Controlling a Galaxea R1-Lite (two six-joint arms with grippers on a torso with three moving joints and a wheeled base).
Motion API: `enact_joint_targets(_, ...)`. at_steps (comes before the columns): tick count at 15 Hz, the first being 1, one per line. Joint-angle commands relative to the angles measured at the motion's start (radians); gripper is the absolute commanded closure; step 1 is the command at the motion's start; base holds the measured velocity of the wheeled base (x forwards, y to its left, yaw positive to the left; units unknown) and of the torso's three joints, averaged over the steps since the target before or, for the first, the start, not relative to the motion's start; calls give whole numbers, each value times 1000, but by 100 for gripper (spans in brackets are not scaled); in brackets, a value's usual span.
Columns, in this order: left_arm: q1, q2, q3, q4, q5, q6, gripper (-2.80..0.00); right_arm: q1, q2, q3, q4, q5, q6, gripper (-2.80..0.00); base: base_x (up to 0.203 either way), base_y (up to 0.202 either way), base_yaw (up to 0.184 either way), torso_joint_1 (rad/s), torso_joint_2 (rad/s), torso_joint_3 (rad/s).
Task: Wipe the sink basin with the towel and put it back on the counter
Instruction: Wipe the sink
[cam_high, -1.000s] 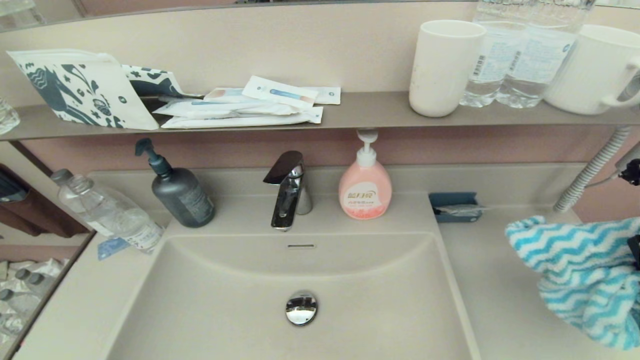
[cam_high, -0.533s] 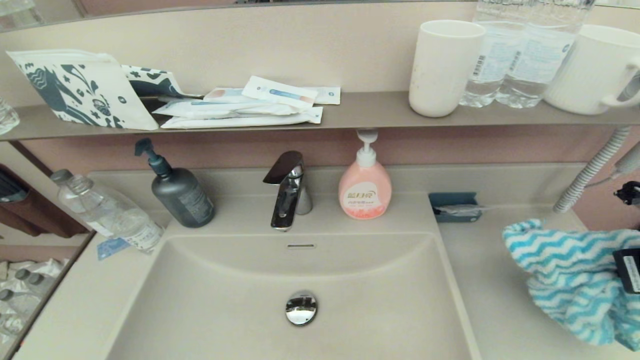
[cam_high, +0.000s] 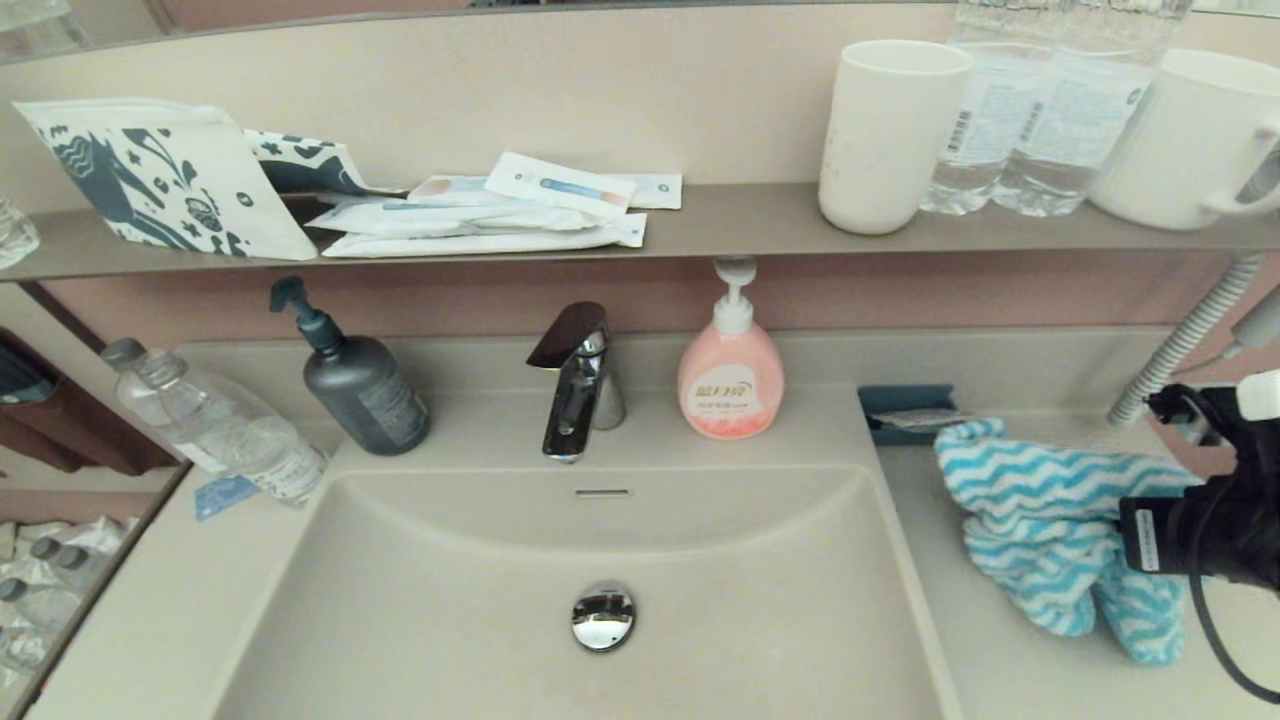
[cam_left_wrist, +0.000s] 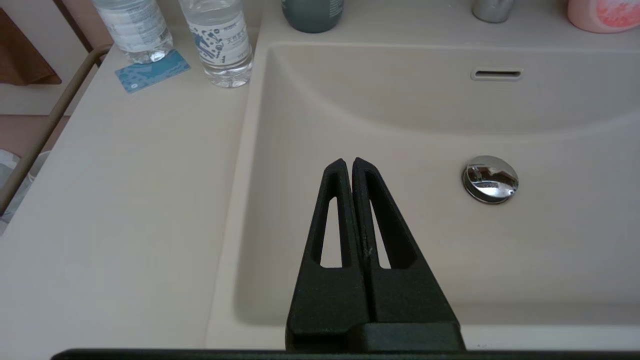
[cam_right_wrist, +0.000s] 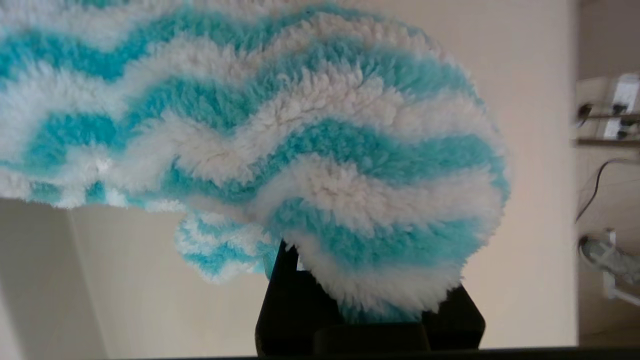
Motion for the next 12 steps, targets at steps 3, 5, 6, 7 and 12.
enact_joint_targets(3, 0, 1, 0, 0, 1, 0, 0, 10, 94, 40, -10, -3, 46, 0, 0, 0, 0, 0, 0, 0)
enact_joint_targets(5, 0, 1, 0, 0, 1, 0, 0, 10, 106, 52, -12, -3, 47, 0, 0, 0, 0, 0, 0, 0)
enact_joint_targets(6, 0, 1, 0, 0, 0, 0, 0, 7, 115, 52, -17, -3, 47, 0, 0, 0, 0, 0, 0, 0)
enact_joint_targets(7, 0, 1, 0, 0, 1, 0, 0, 2, 129, 53, -36, -4, 47, 0, 0, 0, 0, 0, 0, 0)
enact_joint_targets(12, 0, 1, 0, 0, 1, 0, 0, -10, 176, 57, -78, -55, 49, 0, 0, 0, 0, 0, 0, 0)
